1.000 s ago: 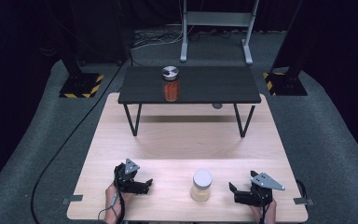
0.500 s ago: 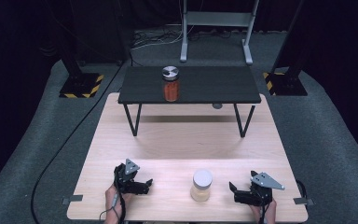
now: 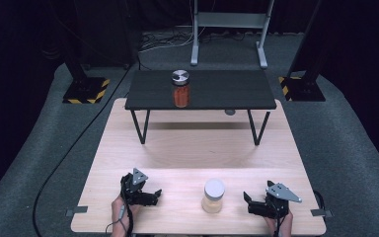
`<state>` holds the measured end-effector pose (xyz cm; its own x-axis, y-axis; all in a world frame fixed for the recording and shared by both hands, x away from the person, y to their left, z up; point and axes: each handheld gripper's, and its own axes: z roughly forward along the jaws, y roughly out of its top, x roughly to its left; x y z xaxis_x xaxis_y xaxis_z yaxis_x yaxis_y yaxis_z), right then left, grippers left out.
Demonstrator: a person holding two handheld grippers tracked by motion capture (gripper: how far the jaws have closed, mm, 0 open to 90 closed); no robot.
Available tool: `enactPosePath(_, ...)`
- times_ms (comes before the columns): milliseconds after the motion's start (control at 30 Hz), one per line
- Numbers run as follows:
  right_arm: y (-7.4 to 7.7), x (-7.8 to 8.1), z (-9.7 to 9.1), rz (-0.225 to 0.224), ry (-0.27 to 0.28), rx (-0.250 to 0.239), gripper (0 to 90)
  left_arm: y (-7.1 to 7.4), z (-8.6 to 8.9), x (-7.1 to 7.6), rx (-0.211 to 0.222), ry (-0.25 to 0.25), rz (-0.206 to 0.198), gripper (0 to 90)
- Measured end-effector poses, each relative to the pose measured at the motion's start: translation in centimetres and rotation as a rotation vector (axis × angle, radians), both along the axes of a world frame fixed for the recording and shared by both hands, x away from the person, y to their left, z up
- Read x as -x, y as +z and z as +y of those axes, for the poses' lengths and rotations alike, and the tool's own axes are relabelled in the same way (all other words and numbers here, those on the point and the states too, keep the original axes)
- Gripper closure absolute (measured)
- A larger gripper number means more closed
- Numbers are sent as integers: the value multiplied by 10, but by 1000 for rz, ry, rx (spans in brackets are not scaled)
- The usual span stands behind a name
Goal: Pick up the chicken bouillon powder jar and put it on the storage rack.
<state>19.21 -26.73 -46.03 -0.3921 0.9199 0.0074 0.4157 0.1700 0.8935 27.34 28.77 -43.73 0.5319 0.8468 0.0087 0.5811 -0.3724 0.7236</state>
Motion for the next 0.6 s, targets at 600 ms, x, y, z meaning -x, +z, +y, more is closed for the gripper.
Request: enactPosePath(600,5,47,24,-116,158,-70,0,0,-2,2,-8,1,-11,3)
